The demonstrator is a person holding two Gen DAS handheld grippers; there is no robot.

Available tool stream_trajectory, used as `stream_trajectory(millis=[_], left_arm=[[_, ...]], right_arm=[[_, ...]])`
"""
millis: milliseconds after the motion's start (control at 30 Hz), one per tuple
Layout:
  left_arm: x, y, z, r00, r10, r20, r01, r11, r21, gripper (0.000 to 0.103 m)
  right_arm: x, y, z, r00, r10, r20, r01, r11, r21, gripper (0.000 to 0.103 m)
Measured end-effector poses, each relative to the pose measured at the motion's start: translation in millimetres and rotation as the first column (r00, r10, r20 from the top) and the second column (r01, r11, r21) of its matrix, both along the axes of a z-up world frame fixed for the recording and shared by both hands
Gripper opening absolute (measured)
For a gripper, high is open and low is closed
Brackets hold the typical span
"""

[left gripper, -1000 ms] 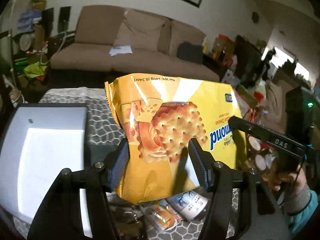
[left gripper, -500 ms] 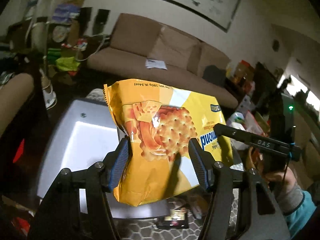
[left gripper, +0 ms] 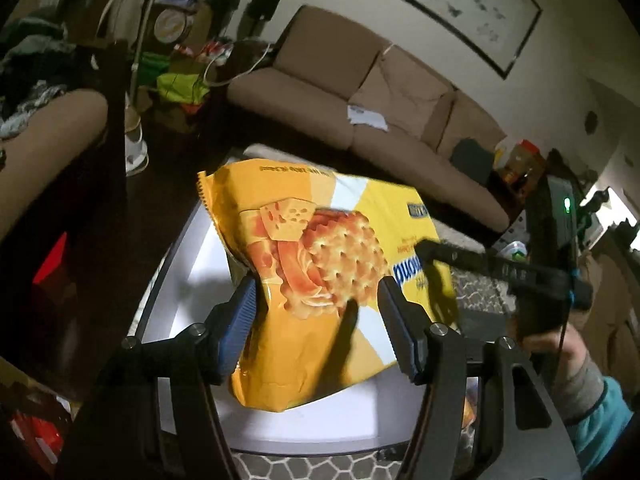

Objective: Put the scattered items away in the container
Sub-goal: 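Carry the Le-mond pack over the white-lined box and lower it inside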

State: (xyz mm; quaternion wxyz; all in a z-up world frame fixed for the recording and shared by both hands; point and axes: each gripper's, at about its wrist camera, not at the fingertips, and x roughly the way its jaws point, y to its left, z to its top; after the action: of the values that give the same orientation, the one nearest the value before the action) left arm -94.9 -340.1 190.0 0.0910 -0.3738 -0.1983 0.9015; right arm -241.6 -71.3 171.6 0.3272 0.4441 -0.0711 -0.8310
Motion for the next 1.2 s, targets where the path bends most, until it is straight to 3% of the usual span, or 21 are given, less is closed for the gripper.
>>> stream_trajectory(millis=[200,567,733,900,1033,1133,1200], left_arm=[[-16,-14,-40,0.992,-0.001,0.129,-0.008,0.998,0.070,0.058],[-25,8,-85,0.957,-0.033,0.289,0.017,0.998,0.055,0.058],[-26,17,-86,0.952,-0.033,0.306,0.024,0.999,0.032,0.058],[-35,38,-90,0.936,-0.098,0.338,0.083,0.995,0.059,0.058],[-44,73,-80,0.931,-0.187,0.313,0.166,0.982,0.095,0.056],[-49,93,-61,0.938,-0.204,0.282,0.197,0.979,0.053,0.056],[-56,89,-46,0.958,-0.150,0.244,0.167,0.985,-0.047,0.057]], right_arm=[[-39,-15,-22,0.993,0.005,0.116,-0.007,1.000,0.016,0.026],[-71,-51,-68,0.979,-0.017,0.202,-0.020,0.984,0.179,0.025],[-82,-64,-87,0.971,-0.004,0.239,-0.053,0.971,0.234,0.025],[-90,-63,-83,0.980,-0.029,0.196,-0.025,0.962,0.270,0.026],[-92,-55,-72,0.983,-0.029,0.182,-0.017,0.970,0.244,0.027],[-82,-50,-50,0.993,-0.016,0.119,-0.012,0.972,0.233,0.027],[-70,-41,-32,0.998,-0.009,0.067,-0.006,0.974,0.225,0.027]])
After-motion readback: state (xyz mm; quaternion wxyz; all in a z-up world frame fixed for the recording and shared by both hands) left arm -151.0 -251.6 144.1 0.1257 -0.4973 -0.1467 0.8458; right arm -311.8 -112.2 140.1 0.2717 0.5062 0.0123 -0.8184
